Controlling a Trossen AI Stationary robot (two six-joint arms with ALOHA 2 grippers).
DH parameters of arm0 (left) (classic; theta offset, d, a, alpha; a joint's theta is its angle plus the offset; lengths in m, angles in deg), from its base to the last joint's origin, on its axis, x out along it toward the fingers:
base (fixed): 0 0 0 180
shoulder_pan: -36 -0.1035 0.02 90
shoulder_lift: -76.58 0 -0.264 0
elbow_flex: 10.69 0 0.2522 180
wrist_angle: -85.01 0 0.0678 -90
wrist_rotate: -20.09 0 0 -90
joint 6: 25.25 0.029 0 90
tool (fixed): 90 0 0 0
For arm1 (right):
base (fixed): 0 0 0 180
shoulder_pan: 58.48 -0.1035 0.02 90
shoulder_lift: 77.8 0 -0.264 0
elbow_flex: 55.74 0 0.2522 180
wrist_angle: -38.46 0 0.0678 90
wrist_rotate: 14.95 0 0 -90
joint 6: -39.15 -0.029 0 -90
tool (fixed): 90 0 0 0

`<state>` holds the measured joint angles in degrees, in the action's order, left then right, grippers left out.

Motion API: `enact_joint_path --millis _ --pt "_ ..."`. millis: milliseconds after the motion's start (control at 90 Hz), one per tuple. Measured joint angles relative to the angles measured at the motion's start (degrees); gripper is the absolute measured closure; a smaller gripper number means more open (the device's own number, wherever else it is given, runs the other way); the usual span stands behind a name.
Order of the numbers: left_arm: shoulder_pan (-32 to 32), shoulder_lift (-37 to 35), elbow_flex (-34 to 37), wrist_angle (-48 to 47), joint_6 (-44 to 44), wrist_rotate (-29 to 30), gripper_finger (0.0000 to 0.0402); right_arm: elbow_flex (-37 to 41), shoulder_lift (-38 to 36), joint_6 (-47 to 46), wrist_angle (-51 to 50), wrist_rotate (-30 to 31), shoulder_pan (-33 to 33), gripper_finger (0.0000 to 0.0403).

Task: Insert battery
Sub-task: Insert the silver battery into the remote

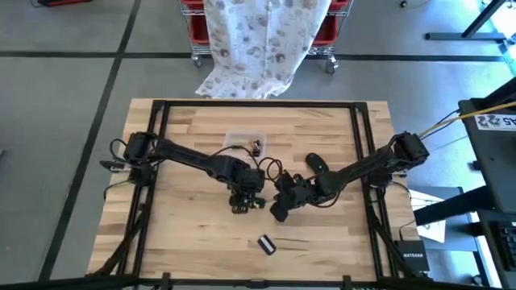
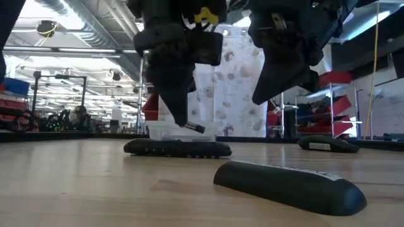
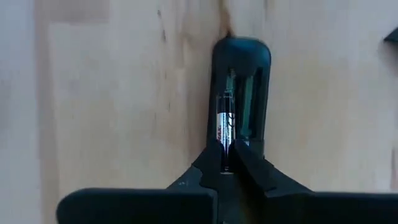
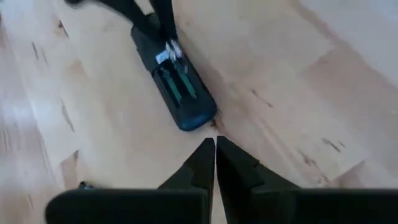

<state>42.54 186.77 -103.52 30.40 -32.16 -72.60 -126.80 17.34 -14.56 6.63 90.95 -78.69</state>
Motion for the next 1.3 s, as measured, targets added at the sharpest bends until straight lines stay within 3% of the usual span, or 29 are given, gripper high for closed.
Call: enact_joint_path --millis 133,756,1300 --pt "0.4 1.4 0.0 -0.2 -0.6 -2.6 0.0401 0.0 0.0 0.0 0.2 0.2 -0.1 0.0403" --pt "0.7 2.8 0.0 0.4 -1.7 -0.2 0.04 0.0 0.0 -1.3 1.5 2.6 -0.1 0.0403" --pt "0.7 3.0 0.1 5.5 -5.2 0.1 0.0343 0.0 0.0 -1.1 1.7 2.6 -0.1 0.0403"
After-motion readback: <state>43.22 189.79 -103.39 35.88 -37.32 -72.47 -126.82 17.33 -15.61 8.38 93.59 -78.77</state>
